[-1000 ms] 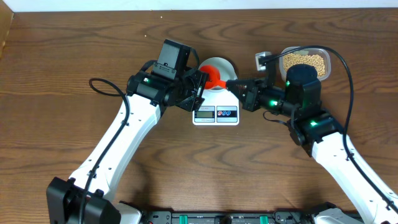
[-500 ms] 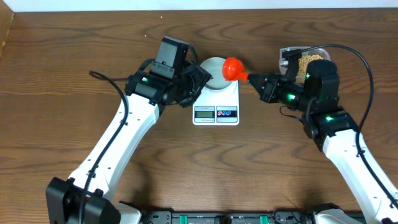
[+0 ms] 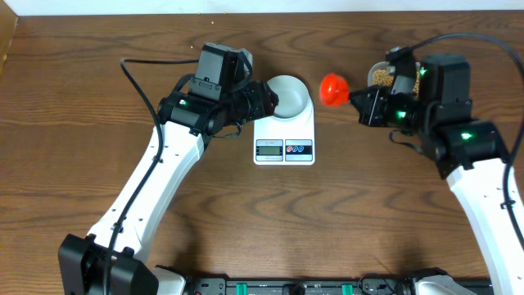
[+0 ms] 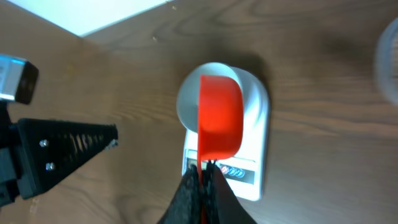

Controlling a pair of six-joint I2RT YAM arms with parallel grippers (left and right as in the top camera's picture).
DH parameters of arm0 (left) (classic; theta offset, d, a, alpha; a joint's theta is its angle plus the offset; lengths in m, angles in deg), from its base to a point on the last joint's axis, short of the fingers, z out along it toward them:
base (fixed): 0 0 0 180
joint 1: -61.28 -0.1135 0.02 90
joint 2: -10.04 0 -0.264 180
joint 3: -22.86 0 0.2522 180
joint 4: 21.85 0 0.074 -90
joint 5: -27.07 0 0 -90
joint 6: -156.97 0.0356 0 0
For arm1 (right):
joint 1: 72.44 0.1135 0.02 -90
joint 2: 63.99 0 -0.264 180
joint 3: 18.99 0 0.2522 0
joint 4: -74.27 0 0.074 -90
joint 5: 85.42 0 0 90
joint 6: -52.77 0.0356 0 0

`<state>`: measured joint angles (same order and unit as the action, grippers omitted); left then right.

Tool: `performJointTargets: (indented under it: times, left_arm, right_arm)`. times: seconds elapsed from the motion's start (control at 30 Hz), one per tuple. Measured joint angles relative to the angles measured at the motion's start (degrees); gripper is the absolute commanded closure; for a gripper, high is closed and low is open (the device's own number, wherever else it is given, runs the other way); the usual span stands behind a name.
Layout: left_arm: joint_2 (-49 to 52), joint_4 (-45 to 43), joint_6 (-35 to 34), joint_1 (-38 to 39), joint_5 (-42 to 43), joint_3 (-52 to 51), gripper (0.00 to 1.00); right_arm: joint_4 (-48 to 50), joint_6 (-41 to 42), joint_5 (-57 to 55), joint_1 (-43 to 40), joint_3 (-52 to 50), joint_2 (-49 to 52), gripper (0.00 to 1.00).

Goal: Scoop item into bowl and weigh 50g on scale
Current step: 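Open the left gripper and pull the scoop right with right gripper, then move the left gripper to the scale buttons and press tare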

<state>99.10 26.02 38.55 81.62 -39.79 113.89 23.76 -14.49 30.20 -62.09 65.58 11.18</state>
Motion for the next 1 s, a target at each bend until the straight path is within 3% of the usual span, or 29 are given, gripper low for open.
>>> performJointTargets:
  times: [0.13, 0.27, 0.3, 0.37, 0.67, 1.0]
  left_arm:
    - [0.0, 0.4, 5.2, 0.0, 1.3, 0.0, 0.52]
    - [0.7, 1.4, 7.6, 0.0, 2.1, 0.0, 0.76]
    - [1.1, 2.1, 8.0, 0.0, 2.2, 0.0, 0.86]
    - [2.3, 3.8, 8.6, 0.3, 2.3, 0.0, 0.92]
    - [8.2, 7.7, 9.4, 8.0, -0.8, 0.0, 0.92]
    - [13.3, 9.0, 9.6, 14.0, -7.5, 0.0, 0.92]
  right_arm:
    - [-3.7, -2.9, -2.6, 0.0, 4.3, 0.0, 0.99]
    - [-5.7, -4.2, -4.2, 0.0, 5.0, 0.0, 0.99]
    - [-6.4, -4.4, -5.0, 0.0, 5.0, 0.0, 0.99]
    - [-7.0, -4.6, -6.6, 0.0, 5.0, 0.0, 0.99]
    - [-9.1, -5.3, -11.5, -1.4, 5.0, 0.0, 0.99]
    - [-12.0, -7.0, -9.5, -7.1, 5.0, 0.0, 0.99]
